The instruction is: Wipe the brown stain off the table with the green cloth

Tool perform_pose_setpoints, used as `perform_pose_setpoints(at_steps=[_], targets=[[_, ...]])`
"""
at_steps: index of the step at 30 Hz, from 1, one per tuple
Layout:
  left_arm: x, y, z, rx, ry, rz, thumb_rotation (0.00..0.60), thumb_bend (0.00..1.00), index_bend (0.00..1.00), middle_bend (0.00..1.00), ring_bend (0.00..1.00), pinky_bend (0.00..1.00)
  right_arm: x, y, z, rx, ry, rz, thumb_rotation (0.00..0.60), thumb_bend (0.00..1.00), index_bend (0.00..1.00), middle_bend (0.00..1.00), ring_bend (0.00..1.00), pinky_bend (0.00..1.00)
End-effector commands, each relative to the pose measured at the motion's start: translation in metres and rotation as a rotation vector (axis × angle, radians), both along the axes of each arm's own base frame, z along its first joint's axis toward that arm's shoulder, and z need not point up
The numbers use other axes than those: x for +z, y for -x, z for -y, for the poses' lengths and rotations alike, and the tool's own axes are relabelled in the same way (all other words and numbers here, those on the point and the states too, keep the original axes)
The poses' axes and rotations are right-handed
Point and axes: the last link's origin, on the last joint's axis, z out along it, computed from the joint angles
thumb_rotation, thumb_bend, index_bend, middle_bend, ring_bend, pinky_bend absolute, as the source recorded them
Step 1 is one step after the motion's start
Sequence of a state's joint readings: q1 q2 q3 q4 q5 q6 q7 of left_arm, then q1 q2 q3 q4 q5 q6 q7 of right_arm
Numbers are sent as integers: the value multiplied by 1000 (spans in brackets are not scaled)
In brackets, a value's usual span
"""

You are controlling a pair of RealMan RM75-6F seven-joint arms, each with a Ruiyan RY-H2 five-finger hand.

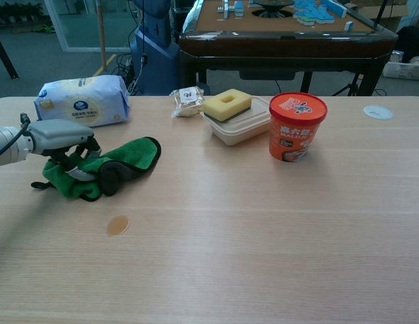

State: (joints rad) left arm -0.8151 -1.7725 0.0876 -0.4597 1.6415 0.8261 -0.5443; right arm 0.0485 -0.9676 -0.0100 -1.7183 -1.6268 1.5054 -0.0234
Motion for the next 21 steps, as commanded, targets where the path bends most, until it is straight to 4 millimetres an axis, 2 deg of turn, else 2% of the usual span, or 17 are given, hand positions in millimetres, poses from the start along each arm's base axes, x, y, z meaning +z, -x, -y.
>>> perform_pose_setpoints(at_steps=[1,9,21], targets=[[9,0,4,10,-9,78,600,251,684,654,679,982,-1,0,0,-1,-3,2,600,372,384,309,227,260],[22,-6,25,-37,38,135,600,252,681,654,678,982,-2,1,2,3,-12,4,600,373,384,310,227,260],[-3,-15,66,-41,206,106,600,252,663,654,676,979,-2,2,2,2,-11,6,600,372,384,313,227,260]])
